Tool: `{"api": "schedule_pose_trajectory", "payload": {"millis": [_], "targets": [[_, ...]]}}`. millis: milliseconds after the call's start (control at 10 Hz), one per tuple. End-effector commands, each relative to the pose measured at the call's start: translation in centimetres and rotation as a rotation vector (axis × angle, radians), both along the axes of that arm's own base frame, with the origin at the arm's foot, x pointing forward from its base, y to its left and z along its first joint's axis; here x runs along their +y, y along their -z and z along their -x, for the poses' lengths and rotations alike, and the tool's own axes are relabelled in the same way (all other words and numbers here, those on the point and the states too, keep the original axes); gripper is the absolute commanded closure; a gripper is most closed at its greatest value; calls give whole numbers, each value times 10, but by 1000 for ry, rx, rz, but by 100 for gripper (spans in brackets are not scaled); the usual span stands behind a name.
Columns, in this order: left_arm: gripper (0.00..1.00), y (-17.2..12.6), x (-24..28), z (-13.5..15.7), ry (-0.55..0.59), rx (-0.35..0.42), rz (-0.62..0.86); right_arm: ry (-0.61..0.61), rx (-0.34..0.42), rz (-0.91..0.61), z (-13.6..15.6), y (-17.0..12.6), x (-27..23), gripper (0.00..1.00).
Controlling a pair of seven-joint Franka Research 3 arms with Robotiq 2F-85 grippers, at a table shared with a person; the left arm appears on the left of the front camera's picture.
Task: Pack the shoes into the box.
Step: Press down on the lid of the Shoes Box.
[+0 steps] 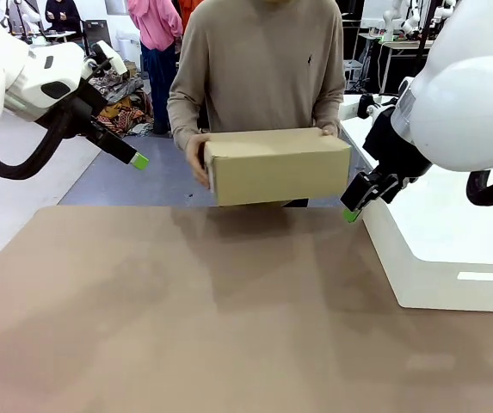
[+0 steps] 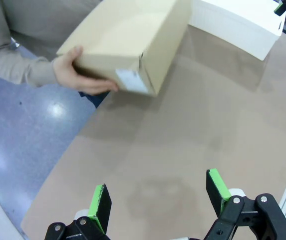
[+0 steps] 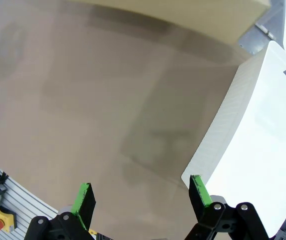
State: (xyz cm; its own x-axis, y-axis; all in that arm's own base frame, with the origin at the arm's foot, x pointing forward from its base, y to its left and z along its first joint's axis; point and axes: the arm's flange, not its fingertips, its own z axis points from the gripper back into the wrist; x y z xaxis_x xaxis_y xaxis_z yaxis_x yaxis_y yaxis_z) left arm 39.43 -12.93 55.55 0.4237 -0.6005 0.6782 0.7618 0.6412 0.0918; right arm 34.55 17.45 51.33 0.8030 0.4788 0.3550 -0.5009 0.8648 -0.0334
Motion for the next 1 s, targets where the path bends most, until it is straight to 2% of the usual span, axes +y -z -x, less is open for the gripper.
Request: {"api": "schedule_pose_trajectory", "payload": {"millis": [0,900], "targets": [[0,0,2,1,-8,1,-6,0,-2,2,0,0,1,0],[0,0,2,1,-8,1,-6,0,-2,2,0,0,1,0]]}}
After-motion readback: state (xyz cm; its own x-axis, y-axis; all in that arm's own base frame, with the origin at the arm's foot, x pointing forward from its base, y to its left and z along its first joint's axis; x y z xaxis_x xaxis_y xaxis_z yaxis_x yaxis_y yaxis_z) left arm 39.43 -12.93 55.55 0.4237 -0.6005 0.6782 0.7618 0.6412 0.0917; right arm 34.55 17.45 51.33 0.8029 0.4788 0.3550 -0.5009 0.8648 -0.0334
